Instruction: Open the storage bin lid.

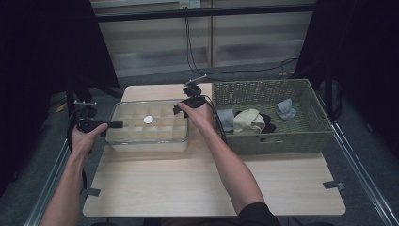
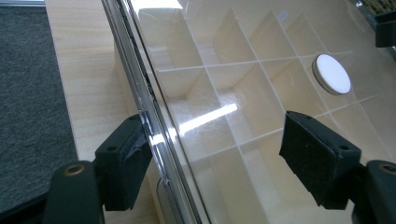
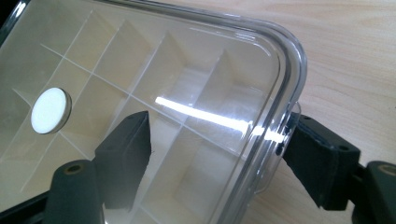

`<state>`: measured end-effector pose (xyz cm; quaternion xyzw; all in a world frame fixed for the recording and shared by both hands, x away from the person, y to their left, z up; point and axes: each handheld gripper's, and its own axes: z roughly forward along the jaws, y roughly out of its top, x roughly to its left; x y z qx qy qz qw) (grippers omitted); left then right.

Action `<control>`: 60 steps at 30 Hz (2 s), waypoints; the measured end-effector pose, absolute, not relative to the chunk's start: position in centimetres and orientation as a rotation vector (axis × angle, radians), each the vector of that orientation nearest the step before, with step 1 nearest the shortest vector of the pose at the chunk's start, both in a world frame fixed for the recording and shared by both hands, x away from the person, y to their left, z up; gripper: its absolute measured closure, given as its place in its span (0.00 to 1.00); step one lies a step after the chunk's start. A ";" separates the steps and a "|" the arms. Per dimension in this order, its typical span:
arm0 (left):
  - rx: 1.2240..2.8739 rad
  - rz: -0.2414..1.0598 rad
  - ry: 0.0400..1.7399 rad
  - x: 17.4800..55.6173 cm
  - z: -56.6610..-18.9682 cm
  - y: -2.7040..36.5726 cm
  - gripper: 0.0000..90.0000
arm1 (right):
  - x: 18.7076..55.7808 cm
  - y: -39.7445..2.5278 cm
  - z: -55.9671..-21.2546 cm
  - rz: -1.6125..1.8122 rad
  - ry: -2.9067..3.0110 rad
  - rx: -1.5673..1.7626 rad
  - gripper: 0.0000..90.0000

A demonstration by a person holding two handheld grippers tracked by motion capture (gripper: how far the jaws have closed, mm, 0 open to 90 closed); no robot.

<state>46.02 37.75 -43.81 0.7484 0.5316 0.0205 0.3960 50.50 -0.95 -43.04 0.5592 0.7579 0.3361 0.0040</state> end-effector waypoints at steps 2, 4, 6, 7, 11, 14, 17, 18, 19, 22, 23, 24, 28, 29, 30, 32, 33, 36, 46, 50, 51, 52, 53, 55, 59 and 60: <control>1.889 0.061 1.358 45.9 -43.8 37.6 0.28 | 50.5 -0.9 -43.1 1.063 2.361 1.758 0.28; 1.894 0.059 1.353 45.9 -43.8 37.6 0.28 | 50.4 -0.9 -43.1 1.058 2.357 1.771 0.28; 1.884 0.060 1.353 45.9 -43.9 37.6 0.28 | 50.4 -0.9 -43.1 1.055 2.360 1.766 0.28; 1.880 0.062 1.353 45.9 -43.9 37.6 0.28 | 50.3 -0.9 -43.1 1.058 2.355 1.771 0.28; 1.893 0.060 1.350 45.7 -43.8 37.4 0.26 | 50.2 -0.7 -42.9 1.030 2.378 1.742 0.26; 1.904 0.073 1.346 45.7 -43.8 37.3 0.24 | 50.1 -0.8 -42.8 1.034 2.376 1.730 0.26; 1.894 0.070 1.348 45.7 -43.8 37.4 0.24 | 49.9 -1.0 -42.4 1.061 2.372 1.728 0.27; 1.889 0.078 1.346 45.6 -43.8 37.5 0.24 | 49.9 -1.0 -42.3 1.067 2.373 1.724 0.28; 1.891 0.092 1.339 45.5 -43.7 37.5 0.24 | 49.9 -1.0 -42.2 1.079 2.375 1.708 0.29; 1.891 0.100 1.332 45.3 -43.4 37.7 0.27 | 49.8 -1.1 -41.9 1.109 2.358 1.708 0.33; 1.891 0.098 1.326 45.2 -43.4 37.8 0.28 | 49.7 -1.1 -41.8 1.104 2.353 1.717 0.34; 1.884 0.098 1.323 45.0 -43.3 38.0 0.30 | 49.7 -1.2 -41.7 1.115 2.347 1.721 0.36; 1.865 0.099 1.317 44.8 -43.3 38.4 0.37 | 49.6 -1.6 -41.6 1.149 2.340 1.712 0.43; 1.857 0.105 1.314 44.8 -43.2 38.5 0.38 | 49.6 -1.7 -41.6 1.162 2.340 1.716 0.44; 1.854 0.109 1.312 44.7 -43.2 38.6 0.39 | 49.6 -1.8 -41.6 1.180 2.334 1.745 0.46; 1.838 0.114 1.314 44.7 -43.0 38.8 0.43 | 49.6 -2.0 -41.5 1.212 2.334 1.740 0.47; 1.835 0.109 1.307 44.6 -42.9 39.0 0.46 | 49.5 -2.0 -41.5 1.220 2.336 1.732 0.46; 1.832 0.119 1.296 44.4 -42.8 39.2 0.50 | 49.4 -2.0 -41.2 1.233 2.347 1.698 0.47; 1.781 0.130 1.284 43.4 -42.7 40.0 0.58 | 48.7 -1.9 -40.2 1.283 2.325 1.634 0.52; 1.780 0.133 1.268 43.0 -42.6 40.3 0.61 | 48.3 -1.8 -39.8 1.294 2.315 1.621 0.53; 1.792 0.136 1.264 43.0 -42.5 40.4 0.61 | 48.2 -1.8 -39.7 1.303 2.313 1.619 0.54; 1.795 0.138 1.262 42.9 -42.4 40.4 0.62 | 48.1 -1.8 -39.6 1.311 2.309 1.616 0.55; 1.790 0.141 1.260 42.8 -42.4 40.5 0.62 | 48.0 -1.8 -39.4 1.320 2.307 1.611 0.55; 1.773 0.140 1.276 42.7 -42.2 40.6 0.64 | 47.9 -1.9 -39.1 1.336 2.305 1.611 0.59; 1.767 0.155 1.276 42.4 -42.0 40.6 0.65 | 47.6 -2.1 -38.6 1.366 2.306 1.585 0.63; 1.763 0.157 1.277 42.4 -42.0 40.6 0.65 | 47.4 -2.2 -38.4 1.371 2.302 1.580 0.63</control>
